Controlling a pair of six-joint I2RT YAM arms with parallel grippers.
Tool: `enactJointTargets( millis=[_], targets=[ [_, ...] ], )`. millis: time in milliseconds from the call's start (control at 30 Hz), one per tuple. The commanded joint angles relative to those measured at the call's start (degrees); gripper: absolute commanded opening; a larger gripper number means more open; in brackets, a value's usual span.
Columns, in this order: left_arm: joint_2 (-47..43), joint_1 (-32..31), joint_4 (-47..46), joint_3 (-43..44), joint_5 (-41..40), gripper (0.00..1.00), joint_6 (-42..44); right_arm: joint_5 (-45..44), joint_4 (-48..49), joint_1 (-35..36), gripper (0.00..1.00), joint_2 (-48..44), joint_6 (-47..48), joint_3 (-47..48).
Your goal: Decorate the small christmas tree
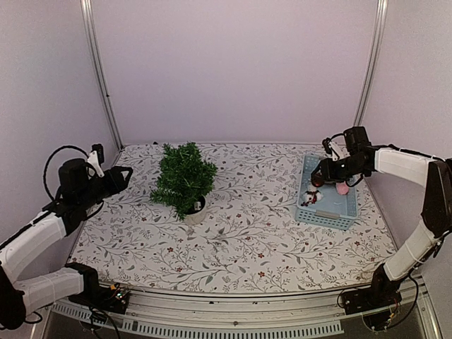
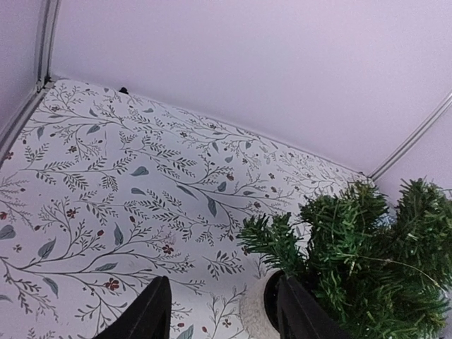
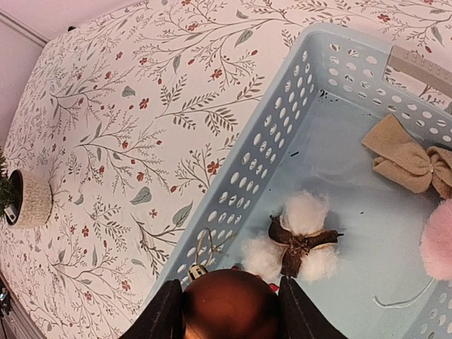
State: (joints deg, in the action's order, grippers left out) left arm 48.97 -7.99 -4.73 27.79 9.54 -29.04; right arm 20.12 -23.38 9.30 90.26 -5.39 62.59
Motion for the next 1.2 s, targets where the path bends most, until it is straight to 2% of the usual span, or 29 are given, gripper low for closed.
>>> enactJointTargets(
  millis=[0,233,433,900,1167],
  targets=[
    [-0.13,-1.34,1.84,2.28,-1.52,0.52,3.47,1.57,1.05,0.06,0.33,-1.3,-0.37,0.45],
    [0.29,-4.02,1.53,3.51,-2.41,0.52,5.75,4.93,1.43,0.24,0.33,-3.89,0.67,0.52],
    [-0.43,-8.05,0.94,4.81,-3.27,0.52,10.24,9.65,2.73,4.18,0.32,-6.3,1.7,1.24],
    [-1.38,-16.61,-0.19,6.14,-3.65,0.51,17.91,20.76,11.42,21.87,0.3,-3.74,6.63,4.01],
    [-1.08,-17.75,-0.34,6.11,-4.22,0.51,18.44,21.56,8.36,31.07,0.27,2.79,13.37,14.74]
  ],
)
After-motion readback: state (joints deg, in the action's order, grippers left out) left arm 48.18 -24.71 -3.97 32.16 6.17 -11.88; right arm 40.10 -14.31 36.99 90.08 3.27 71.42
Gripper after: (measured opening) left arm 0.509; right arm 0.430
